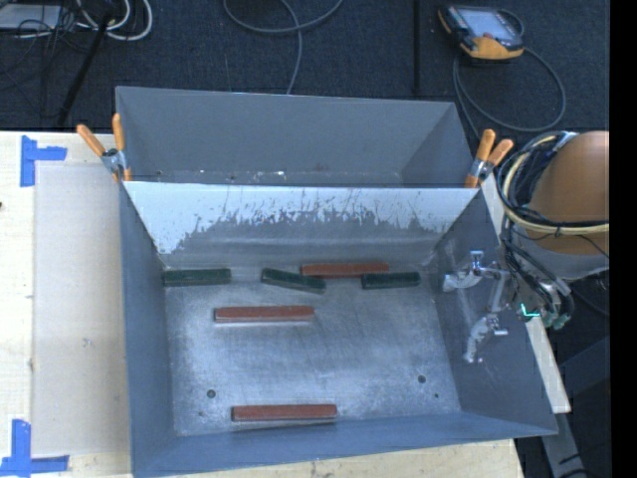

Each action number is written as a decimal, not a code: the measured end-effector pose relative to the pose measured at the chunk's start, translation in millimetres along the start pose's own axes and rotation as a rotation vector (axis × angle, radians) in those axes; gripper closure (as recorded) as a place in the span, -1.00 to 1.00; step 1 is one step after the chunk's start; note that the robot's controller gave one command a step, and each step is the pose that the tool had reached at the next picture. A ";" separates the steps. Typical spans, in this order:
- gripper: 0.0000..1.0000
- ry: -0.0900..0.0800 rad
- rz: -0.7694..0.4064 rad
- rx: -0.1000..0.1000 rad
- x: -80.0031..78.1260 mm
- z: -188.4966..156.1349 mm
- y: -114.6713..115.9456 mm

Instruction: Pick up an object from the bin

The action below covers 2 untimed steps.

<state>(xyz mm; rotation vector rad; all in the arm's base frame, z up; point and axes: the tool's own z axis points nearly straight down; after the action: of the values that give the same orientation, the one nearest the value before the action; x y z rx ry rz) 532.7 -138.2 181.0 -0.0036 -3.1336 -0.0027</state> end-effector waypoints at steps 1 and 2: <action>-1.00 -0.007 -0.003 0.001 -1.8 -3.6 0.5; 1.00 -0.014 0.011 0.003 -25.5 106.9 -4.4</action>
Offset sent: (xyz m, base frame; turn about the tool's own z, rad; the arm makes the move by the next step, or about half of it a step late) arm 0.0213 -0.0052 -0.1110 0.0157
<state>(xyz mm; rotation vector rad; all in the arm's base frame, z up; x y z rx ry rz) 557.3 -142.5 73.9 -0.0215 -3.1474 0.0015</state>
